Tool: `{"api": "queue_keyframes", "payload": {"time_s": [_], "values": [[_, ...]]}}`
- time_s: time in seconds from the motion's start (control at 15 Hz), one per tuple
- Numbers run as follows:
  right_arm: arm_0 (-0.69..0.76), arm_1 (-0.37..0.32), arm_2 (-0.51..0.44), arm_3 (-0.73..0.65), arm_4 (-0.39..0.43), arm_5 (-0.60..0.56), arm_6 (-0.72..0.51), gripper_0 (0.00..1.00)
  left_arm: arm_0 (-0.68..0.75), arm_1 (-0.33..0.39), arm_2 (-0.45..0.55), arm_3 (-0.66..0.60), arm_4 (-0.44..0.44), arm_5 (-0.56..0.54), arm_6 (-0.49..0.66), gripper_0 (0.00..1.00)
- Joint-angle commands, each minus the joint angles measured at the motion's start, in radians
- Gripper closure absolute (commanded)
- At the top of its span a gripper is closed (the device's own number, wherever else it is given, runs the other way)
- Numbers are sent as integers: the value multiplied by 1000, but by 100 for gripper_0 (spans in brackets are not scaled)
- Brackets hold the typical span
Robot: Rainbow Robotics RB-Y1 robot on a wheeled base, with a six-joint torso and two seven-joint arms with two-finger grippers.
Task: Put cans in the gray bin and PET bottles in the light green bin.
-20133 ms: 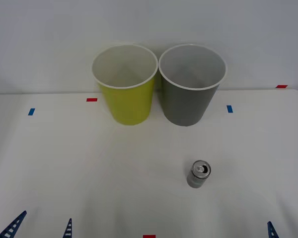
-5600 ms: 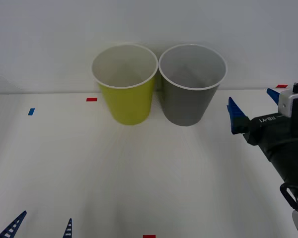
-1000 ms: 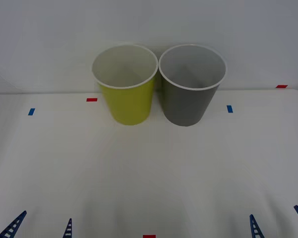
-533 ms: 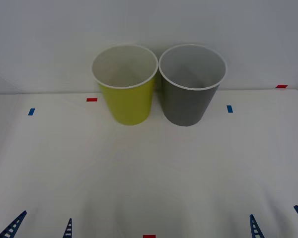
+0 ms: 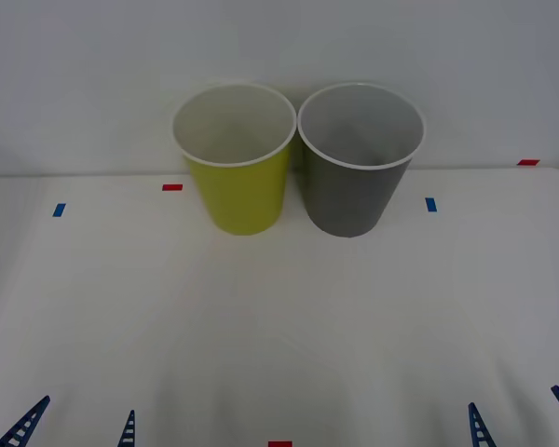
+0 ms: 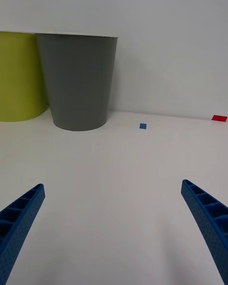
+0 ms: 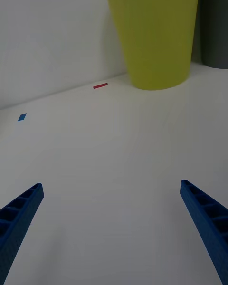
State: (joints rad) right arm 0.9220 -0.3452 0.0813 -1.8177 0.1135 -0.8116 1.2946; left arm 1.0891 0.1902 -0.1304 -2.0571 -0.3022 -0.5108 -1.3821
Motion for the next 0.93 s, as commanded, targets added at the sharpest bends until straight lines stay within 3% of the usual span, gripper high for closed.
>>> {"api": "queue_keyframes", "payload": {"time_s": [0.07, 0.93], "values": [[0, 0, 0, 0, 0, 0, 0, 0, 0, 0, 0, 0, 0, 0, 0, 0], [0, 0, 0, 0, 0, 0, 0, 0, 0, 0, 0, 0, 0, 0, 0, 0]]}}
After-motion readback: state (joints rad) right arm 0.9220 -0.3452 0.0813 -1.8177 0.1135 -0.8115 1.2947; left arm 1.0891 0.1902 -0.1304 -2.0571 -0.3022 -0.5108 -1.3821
